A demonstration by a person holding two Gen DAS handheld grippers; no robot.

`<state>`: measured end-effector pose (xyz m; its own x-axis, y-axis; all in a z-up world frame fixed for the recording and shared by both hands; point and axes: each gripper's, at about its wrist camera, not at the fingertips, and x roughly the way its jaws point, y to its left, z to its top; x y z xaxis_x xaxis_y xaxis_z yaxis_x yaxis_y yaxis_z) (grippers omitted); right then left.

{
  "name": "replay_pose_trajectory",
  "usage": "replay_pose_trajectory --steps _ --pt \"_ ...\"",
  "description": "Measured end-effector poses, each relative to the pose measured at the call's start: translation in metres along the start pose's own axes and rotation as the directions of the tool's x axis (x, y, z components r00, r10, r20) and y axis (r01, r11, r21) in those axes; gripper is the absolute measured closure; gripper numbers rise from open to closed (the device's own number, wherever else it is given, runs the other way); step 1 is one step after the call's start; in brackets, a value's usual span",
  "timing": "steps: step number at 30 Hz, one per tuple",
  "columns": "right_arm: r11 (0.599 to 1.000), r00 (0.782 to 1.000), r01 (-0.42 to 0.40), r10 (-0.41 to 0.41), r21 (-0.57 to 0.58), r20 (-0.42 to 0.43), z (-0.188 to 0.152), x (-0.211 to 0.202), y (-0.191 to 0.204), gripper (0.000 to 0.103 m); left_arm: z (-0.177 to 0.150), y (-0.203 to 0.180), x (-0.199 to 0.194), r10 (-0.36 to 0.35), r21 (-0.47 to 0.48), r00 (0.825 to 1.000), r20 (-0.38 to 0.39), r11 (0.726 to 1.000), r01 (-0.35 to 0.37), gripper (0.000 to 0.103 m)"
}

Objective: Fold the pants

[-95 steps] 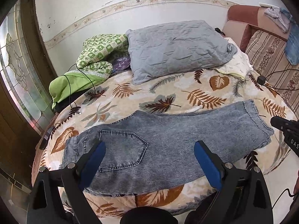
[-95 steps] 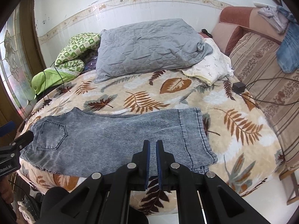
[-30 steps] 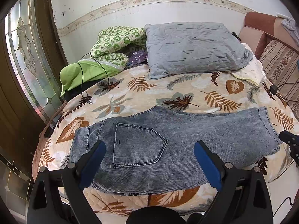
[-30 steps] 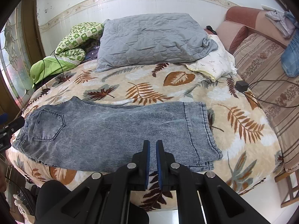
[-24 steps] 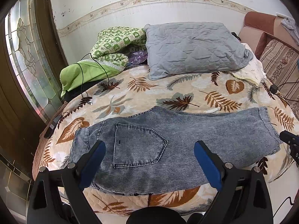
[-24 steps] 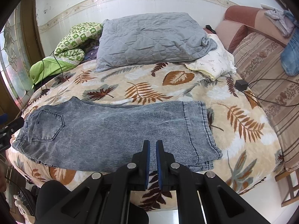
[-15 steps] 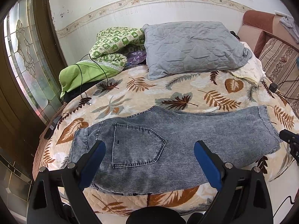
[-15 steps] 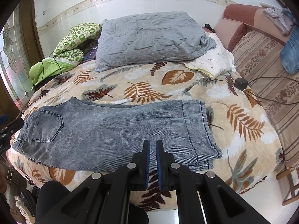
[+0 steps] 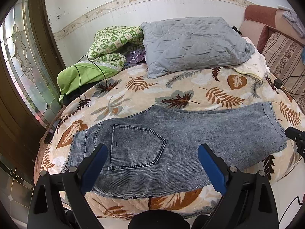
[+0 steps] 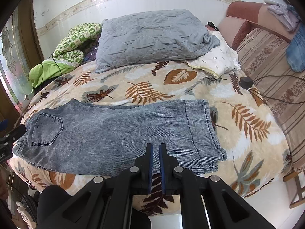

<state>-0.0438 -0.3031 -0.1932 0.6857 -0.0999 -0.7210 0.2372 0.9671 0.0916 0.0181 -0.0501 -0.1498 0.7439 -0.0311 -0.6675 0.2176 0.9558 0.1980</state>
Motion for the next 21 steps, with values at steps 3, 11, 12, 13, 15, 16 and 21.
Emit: replay_pose_trajectory --steps 3,11,12,13,15,16,21 --pt "1.000 1.000 0.000 0.000 0.007 -0.001 0.000 0.001 -0.003 0.095 0.000 -0.003 0.002 -0.001 0.007 1.000 -0.006 1.000 0.001 0.007" --pt "1.000 1.000 0.005 -0.005 0.019 -0.006 0.000 0.005 -0.010 0.094 -0.001 -0.007 0.006 -0.002 0.020 1.000 -0.018 1.000 0.002 0.007" --pt "1.000 1.000 0.007 -0.007 0.021 -0.007 -0.001 0.005 -0.011 0.095 -0.002 -0.006 0.008 -0.001 0.021 1.000 -0.023 1.000 0.001 0.007" --pt "1.000 1.000 0.009 -0.009 0.024 -0.010 -0.001 0.006 -0.013 0.095 -0.004 -0.005 0.010 0.000 0.021 1.000 -0.029 1.000 0.001 0.007" --pt "0.999 1.000 0.017 -0.016 0.039 -0.016 -0.001 0.008 -0.021 0.095 -0.008 0.000 0.015 0.010 0.022 0.999 -0.042 1.000 -0.009 0.007" --pt "0.999 1.000 0.025 -0.024 0.046 -0.017 -0.002 0.009 -0.026 0.095 -0.010 0.003 0.017 0.019 0.022 0.999 -0.049 1.000 -0.018 0.007" --pt "0.987 0.995 0.098 -0.095 0.128 -0.030 -0.009 0.016 -0.069 0.095 -0.027 0.042 0.044 0.124 -0.006 0.986 -0.110 0.992 -0.126 0.007"
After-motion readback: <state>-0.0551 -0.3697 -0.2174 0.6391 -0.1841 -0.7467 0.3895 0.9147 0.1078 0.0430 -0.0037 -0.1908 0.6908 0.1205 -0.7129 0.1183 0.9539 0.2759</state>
